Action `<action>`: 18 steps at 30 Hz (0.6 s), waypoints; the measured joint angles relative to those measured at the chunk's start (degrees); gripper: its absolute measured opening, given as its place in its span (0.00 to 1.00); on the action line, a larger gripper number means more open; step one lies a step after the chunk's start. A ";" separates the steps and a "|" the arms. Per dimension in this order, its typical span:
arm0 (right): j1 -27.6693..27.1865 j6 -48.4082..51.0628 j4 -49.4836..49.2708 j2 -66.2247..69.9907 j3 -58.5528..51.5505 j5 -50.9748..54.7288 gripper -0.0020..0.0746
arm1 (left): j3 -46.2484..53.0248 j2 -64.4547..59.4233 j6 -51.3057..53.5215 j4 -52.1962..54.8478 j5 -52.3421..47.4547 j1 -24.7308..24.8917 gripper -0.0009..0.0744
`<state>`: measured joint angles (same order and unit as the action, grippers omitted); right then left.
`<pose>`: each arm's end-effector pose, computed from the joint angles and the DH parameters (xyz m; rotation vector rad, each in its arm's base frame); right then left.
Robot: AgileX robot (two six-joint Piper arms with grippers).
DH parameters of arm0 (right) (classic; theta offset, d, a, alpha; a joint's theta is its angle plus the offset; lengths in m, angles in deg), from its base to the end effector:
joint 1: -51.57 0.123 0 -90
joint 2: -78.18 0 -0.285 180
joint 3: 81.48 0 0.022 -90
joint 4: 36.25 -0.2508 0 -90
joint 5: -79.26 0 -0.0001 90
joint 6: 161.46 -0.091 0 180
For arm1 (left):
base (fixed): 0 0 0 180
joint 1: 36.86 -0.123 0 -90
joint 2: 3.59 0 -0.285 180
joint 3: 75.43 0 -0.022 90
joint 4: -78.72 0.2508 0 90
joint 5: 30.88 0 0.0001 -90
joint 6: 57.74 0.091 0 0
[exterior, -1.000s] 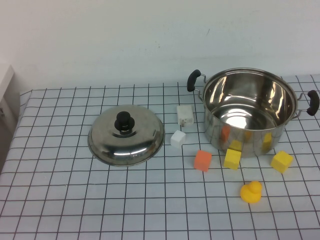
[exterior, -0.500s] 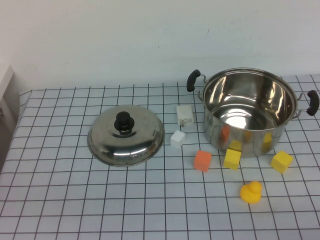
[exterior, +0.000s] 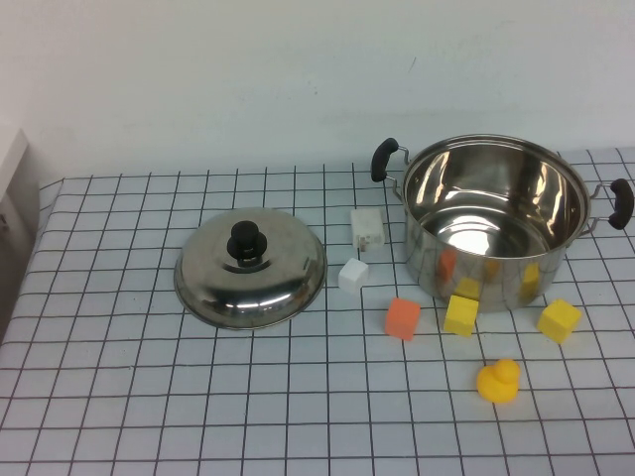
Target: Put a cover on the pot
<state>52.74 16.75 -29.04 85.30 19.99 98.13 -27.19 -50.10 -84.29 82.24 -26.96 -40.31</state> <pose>0.0537 -0.0026 0.1766 -0.0700 1.8211 -0.0847 0.1464 0.0084 0.3295 -0.3615 1.5503 -0.2702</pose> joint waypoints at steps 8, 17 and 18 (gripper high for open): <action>0.00 0.00 0.00 0.00 0.00 0.00 0.04 | -6.77 -25.28 -10.29 19.16 20.44 2.29 0.01; 0.00 0.00 0.00 0.00 0.00 0.00 0.04 | -14.55 -46.87 -13.67 25.79 28.14 10.73 0.01; 0.00 0.00 0.00 0.00 0.00 0.00 0.04 | -15.02 -49.42 -13.20 25.00 28.84 11.30 0.01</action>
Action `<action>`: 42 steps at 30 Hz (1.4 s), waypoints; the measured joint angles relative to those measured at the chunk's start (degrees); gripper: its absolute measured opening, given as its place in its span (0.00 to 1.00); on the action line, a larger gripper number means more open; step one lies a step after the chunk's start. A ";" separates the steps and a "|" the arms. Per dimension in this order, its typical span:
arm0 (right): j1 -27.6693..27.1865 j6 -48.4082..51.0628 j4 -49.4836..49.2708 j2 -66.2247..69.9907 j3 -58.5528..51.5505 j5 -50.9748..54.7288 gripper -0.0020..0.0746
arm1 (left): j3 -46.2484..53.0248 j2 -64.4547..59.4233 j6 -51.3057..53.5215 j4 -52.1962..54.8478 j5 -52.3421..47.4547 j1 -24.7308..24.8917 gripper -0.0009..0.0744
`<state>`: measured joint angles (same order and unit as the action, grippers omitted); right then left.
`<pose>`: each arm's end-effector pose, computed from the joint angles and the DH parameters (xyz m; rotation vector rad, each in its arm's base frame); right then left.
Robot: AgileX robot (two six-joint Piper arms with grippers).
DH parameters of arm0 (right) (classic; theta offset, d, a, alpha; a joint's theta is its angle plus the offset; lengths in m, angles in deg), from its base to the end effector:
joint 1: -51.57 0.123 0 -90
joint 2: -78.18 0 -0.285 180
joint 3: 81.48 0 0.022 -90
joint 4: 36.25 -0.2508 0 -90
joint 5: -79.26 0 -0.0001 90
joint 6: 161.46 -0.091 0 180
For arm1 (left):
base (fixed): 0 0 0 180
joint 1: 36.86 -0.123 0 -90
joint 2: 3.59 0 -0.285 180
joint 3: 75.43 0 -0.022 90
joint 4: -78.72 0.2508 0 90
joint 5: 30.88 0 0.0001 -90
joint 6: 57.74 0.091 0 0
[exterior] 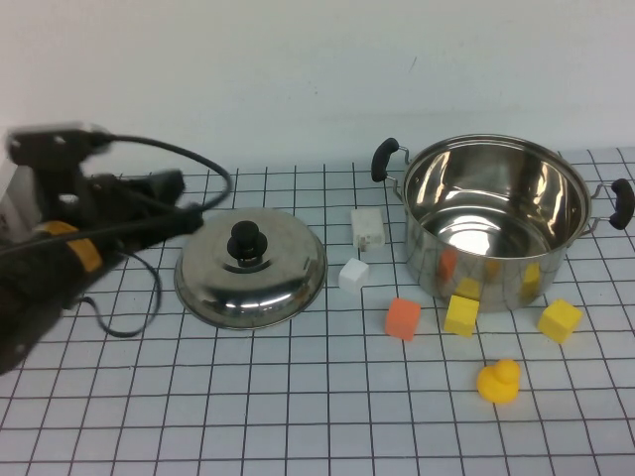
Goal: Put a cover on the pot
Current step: Pick up the pot lid
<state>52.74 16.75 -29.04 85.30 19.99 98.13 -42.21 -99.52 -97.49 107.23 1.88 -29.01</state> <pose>0.0537 -0.0026 0.1766 -0.0700 1.8211 -0.0847 0.3182 -0.0676 0.2503 0.0816 1.7604 -0.5209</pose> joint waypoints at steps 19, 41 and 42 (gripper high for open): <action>0.00 0.00 0.00 0.00 0.00 0.00 0.04 | -12.12 -32.17 15.28 -11.98 14.95 2.10 0.61; 0.00 0.00 0.00 0.00 0.00 0.00 0.04 | -28.57 -47.35 20.58 -13.58 8.66 3.62 0.64; 0.00 0.00 0.00 0.00 0.00 0.00 0.04 | -28.68 -47.35 20.73 -13.58 8.66 3.62 0.59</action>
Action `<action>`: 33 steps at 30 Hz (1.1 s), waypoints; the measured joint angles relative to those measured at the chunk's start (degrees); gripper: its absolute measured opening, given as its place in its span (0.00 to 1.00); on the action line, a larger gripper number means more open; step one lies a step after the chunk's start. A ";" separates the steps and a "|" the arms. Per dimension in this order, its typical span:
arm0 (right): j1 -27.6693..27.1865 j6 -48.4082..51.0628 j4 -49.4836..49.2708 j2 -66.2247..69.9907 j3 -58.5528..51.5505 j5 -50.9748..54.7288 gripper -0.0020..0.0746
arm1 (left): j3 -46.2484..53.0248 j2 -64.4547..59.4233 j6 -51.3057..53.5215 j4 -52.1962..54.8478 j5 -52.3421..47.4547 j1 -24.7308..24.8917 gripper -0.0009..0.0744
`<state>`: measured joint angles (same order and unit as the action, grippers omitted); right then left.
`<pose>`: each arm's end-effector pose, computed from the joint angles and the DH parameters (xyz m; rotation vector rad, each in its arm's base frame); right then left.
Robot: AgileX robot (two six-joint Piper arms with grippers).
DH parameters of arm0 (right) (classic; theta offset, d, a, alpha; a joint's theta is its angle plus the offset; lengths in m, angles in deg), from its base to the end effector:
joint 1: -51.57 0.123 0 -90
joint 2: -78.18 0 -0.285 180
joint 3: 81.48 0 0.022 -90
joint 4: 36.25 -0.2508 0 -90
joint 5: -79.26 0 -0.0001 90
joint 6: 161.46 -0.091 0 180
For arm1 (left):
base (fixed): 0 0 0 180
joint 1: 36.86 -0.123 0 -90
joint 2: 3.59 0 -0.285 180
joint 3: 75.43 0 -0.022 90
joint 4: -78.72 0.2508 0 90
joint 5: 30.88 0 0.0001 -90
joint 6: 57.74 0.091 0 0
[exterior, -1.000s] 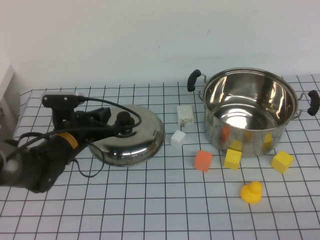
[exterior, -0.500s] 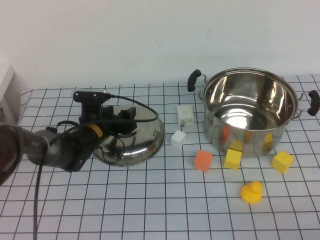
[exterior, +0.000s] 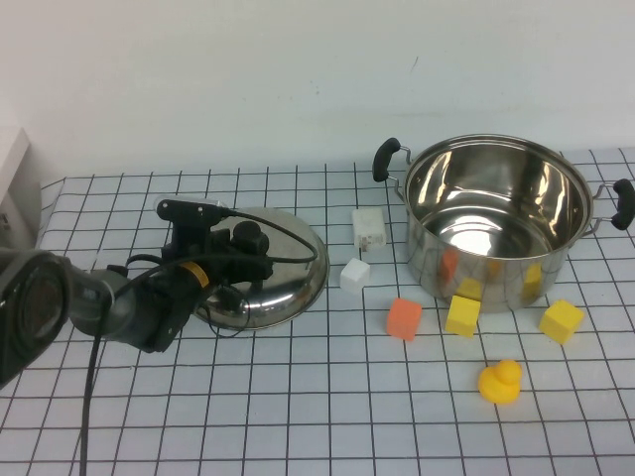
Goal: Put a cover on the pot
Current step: Pick up the pot lid, then place the pot lid on the pot
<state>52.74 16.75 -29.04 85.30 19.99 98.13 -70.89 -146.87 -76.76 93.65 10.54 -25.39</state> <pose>0.0537 -0.0026 0.1766 -0.0700 1.8211 -0.0847 0.4538 -0.1079 0.0660 0.1806 1.8793 -0.3902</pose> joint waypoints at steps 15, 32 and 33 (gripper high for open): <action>0.00 0.00 0.00 0.00 0.00 0.00 0.04 | 0.02 0.90 3.67 -2.87 3.43 0.00 0.45; 0.00 0.00 0.00 0.00 0.00 0.00 0.04 | 0.02 27.14 -4.16 5.45 -0.42 1.04 0.45; 0.00 0.00 0.00 0.00 0.00 0.00 0.04 | 0.02 28.22 -5.96 7.82 -0.42 1.94 0.45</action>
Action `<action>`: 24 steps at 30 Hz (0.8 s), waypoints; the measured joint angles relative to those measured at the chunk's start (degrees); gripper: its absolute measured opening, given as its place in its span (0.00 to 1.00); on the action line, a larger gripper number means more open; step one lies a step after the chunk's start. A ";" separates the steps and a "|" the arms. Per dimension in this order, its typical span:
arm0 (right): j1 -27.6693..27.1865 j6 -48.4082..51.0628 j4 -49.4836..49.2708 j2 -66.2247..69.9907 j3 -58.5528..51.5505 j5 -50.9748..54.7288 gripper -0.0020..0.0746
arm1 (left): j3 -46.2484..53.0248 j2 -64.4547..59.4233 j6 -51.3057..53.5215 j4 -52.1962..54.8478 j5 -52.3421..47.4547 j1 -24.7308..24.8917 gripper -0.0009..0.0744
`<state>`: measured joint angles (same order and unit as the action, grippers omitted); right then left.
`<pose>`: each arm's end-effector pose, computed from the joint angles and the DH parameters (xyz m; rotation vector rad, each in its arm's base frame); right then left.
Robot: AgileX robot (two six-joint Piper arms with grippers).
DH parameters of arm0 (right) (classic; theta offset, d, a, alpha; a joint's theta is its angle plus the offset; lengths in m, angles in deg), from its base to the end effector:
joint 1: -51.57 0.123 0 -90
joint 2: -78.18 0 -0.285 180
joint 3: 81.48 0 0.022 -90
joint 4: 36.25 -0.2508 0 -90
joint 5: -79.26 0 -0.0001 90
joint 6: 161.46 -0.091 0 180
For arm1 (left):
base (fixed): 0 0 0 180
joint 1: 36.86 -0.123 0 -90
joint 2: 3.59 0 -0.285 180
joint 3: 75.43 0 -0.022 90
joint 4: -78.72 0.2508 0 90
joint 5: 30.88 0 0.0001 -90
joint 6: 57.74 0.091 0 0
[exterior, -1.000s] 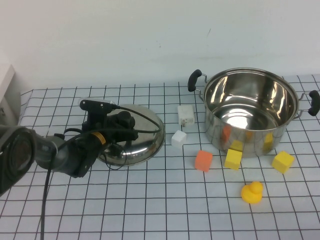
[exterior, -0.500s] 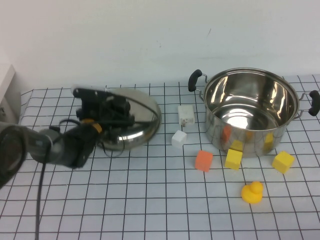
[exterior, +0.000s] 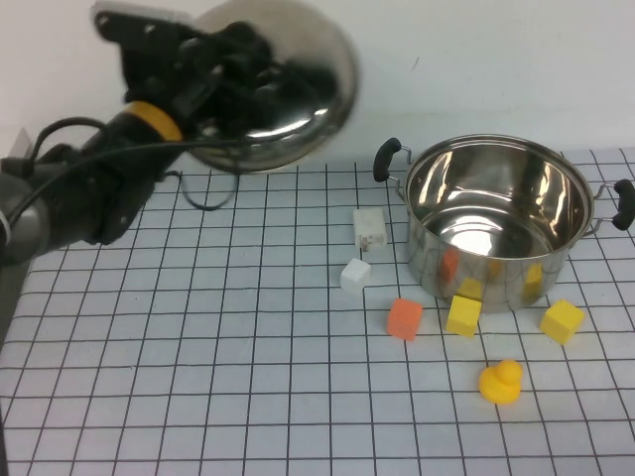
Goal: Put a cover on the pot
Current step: Place the pot lid on the pot
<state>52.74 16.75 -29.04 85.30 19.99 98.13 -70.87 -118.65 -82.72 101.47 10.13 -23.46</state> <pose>0.0537 -0.0026 0.1766 -0.0700 1.8211 -0.0847 0.4193 -0.1236 0.2902 0.2883 1.4051 -0.4805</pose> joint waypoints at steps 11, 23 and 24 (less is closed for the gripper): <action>0.00 0.00 0.00 0.00 0.00 0.00 0.04 | -7.32 -4.57 -2.88 4.30 -1.71 16.81 0.45; 0.00 0.00 0.00 0.00 0.00 0.00 0.04 | -22.80 -20.96 -3.00 1.06 -6.43 20.16 0.45; 0.00 0.00 0.00 0.00 0.00 0.00 0.04 | -24.74 -22.34 -3.00 0.93 -8.51 20.18 0.45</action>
<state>52.74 16.75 -29.04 85.30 19.99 98.13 -95.61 -140.99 -85.72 102.41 1.62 -3.27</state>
